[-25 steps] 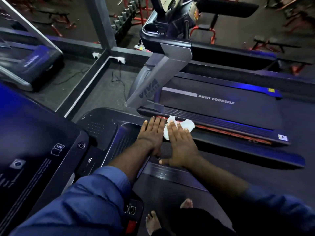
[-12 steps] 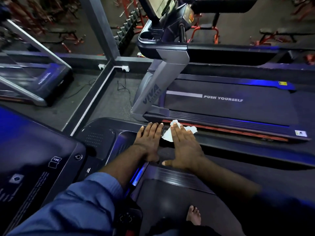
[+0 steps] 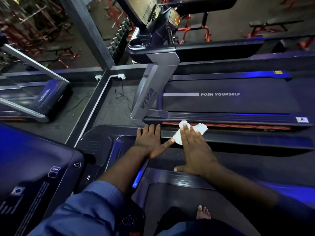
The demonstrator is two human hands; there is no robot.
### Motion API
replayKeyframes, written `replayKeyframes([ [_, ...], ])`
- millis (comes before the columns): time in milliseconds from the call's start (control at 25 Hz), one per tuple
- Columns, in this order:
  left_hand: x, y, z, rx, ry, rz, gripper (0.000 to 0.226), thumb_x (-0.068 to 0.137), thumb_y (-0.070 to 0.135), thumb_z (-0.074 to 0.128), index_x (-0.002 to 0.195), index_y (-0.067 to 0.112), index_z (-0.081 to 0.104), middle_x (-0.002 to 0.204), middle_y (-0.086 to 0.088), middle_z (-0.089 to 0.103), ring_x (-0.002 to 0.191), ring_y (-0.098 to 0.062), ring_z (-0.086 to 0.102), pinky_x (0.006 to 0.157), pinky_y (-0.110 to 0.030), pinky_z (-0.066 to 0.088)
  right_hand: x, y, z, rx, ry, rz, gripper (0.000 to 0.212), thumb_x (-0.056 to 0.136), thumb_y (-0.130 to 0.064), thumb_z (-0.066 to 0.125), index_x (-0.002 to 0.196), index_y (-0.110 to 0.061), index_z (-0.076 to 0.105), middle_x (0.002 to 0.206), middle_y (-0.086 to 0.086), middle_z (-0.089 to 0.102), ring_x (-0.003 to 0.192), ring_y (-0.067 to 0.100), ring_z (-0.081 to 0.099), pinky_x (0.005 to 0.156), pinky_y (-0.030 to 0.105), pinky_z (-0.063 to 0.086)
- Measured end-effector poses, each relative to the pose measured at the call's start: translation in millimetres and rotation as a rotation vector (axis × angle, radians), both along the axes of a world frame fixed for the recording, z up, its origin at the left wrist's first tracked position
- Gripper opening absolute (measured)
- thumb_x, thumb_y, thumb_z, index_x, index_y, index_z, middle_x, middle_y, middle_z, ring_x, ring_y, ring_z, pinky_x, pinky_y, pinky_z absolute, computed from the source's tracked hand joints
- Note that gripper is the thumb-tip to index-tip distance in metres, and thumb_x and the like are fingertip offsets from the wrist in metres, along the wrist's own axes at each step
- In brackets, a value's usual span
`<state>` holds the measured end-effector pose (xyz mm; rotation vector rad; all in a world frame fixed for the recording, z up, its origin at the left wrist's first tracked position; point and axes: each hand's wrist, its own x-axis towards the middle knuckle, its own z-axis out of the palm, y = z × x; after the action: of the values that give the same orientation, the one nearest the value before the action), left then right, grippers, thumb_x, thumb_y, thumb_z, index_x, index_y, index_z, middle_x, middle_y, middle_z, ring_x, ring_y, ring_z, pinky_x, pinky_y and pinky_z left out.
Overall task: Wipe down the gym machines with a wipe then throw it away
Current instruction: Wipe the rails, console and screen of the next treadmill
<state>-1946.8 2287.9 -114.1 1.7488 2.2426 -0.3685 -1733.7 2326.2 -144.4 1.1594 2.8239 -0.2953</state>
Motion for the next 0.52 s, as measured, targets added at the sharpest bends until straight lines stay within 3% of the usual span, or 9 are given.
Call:
replayKeyframes([
  [160, -0.4, 15.5, 11.6, -0.042, -0.002, -0.11, 0.099, 0.092, 0.087, 0.011, 0.167, 0.023, 0.021, 0.162, -0.019, 0.034, 0.153, -0.035, 0.026, 0.128, -0.054, 0.009, 50.4, 12.1, 2.1, -0.032, -0.014, -0.064, 0.16, 0.06, -0.093, 0.064, 0.159, -0.004, -0.025, 0.168, 0.016, -0.029, 0.159, 0.032, -0.018, 0.13, 0.043, -0.005],
  [320, 12.6, 16.3, 5.1, -0.009, -0.047, -0.172, 0.099, 0.095, 0.085, 0.019, 0.165, 0.014, 0.026, 0.163, -0.016, 0.037, 0.15, -0.035, 0.031, 0.128, -0.05, 0.015, 25.2, 8.2, 0.7, -0.072, 0.062, -0.167, 0.165, 0.055, -0.103, 0.053, 0.156, -0.002, -0.029, 0.166, 0.018, -0.033, 0.157, 0.034, -0.023, 0.129, 0.047, -0.005],
  [520, 15.4, 32.5, 11.8, -0.062, -0.011, -0.227, 0.099, 0.093, 0.087, 0.019, 0.159, 0.016, 0.036, 0.155, -0.021, 0.044, 0.144, -0.039, 0.039, 0.124, -0.05, 0.023, 83.9, 16.6, 6.7, -0.064, -0.048, -0.129, 0.163, 0.056, -0.099, 0.059, 0.158, -0.007, -0.029, 0.167, 0.012, -0.034, 0.158, 0.028, -0.024, 0.131, 0.046, 0.001],
])
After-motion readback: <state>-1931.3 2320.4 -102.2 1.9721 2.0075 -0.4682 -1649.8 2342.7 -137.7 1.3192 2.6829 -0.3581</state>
